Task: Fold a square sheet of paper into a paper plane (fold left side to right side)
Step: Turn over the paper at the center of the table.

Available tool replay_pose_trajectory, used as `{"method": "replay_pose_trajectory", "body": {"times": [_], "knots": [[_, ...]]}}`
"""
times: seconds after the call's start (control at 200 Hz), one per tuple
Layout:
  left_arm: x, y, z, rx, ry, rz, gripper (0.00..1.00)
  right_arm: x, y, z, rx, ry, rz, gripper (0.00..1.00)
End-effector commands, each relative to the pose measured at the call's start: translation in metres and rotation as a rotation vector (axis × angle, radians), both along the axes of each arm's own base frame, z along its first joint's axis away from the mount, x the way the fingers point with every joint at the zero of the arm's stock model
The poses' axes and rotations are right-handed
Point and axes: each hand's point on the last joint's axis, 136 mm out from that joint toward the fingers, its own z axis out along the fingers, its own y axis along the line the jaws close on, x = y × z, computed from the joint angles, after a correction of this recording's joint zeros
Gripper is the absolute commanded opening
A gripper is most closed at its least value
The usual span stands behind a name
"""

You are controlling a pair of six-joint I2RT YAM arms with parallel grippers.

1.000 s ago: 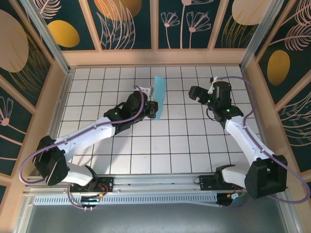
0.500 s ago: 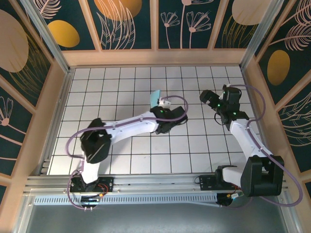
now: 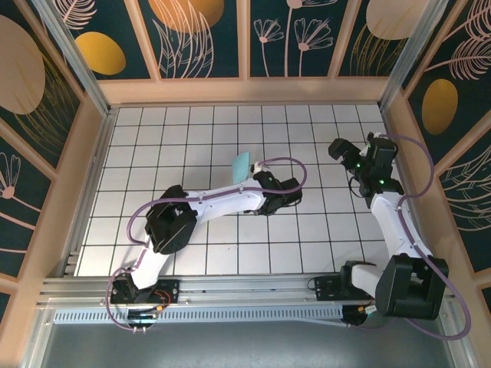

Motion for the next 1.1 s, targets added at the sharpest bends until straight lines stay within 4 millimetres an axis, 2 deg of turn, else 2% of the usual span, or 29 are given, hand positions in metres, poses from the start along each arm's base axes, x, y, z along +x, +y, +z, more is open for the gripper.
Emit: {"method": "replay_pose_trajectory", "body": {"times": [0.0, 0.16, 0.285, 0.31, 0.45, 0.881, 1.096], "knots": [[-0.003, -0.018, -0.025, -0.071, 0.072, 0.003, 0.00, -0.003, 0.003, -0.001, 0.010, -0.002, 0.029, 0.99], [-0.005, -0.035, -0.042, -0.180, 0.138, -0.003, 0.00, -0.003, 0.007, -0.004, 0.028, 0.005, 0.051, 0.99], [-0.007, -0.041, -0.060, -0.259, 0.207, -0.001, 0.05, -0.002, 0.009, -0.006, 0.037, 0.009, 0.065, 0.99], [-0.005, -0.048, -0.062, -0.299, 0.207, -0.007, 0.07, -0.003, 0.010, -0.007, 0.038, 0.012, 0.069, 0.99], [-0.003, -0.057, -0.070, -0.419, 0.244, -0.018, 0.15, -0.004, 0.015, -0.009, 0.043, 0.015, 0.097, 0.99], [0.015, -0.093, -0.058, -0.720, 0.286, -0.072, 0.38, -0.005, 0.031, -0.028, 0.084, 0.066, 0.195, 0.98], [0.027, -0.094, -0.035, -0.840, 0.250, -0.099, 0.48, -0.007, 0.056, -0.042, 0.116, 0.112, 0.321, 0.91]]}}
